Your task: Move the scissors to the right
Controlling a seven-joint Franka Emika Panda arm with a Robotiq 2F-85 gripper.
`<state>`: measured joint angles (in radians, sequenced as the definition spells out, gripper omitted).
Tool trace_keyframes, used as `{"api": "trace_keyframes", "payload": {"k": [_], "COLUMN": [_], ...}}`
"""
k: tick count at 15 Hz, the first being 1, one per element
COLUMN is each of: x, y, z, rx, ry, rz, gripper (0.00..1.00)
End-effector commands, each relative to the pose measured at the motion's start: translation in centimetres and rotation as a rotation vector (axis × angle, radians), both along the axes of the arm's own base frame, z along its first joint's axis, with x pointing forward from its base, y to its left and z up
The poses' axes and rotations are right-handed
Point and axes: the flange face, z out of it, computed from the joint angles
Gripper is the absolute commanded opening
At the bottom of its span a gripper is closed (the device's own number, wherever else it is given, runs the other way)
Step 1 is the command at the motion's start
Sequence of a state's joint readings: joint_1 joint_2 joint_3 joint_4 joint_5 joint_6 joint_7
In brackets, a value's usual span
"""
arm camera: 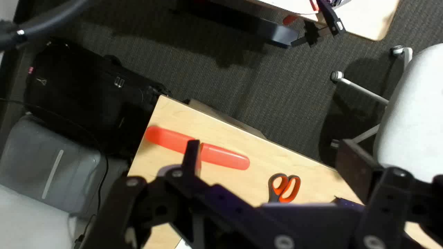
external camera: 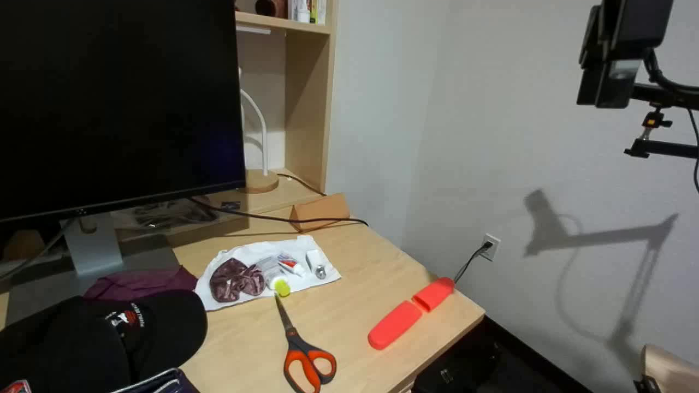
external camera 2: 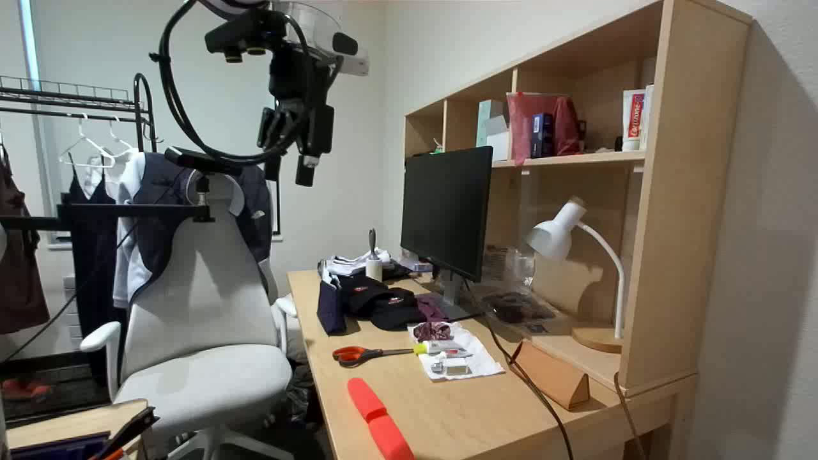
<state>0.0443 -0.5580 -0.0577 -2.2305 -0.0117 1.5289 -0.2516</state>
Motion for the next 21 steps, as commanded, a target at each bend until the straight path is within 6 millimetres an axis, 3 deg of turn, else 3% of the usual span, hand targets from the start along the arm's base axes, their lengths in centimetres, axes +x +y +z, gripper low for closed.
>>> {"api": "trace_keyframes", "payload": {"k": [1,4,7,12,15,16,17,19,21], "x": [0.0,2.4,5.2,11.9,14.3,14.9,13.3,14.4,14.8], "y": [0.0,1.4,3.5,10.0,13.1,13.5,12.6,13.4,13.5], "z": [0.1,-1.8,-4.8,-13.0,-17.0,-17.5,-16.9,-18.3,-18.3], "rx": [0.0,0.008,0.022,0.06,0.094,0.111,0.076,0.083,0.085], "ry": [0.001,0.037,0.092,0.174,0.229,0.228,0.222,0.243,0.241], "rz": [0.0,-0.005,0.008,0.031,0.048,0.073,0.067,0.074,0.074], "gripper": [1.0,1.0,1.0,1.0,1.0,1.0,1.0,1.0,1.0]}}
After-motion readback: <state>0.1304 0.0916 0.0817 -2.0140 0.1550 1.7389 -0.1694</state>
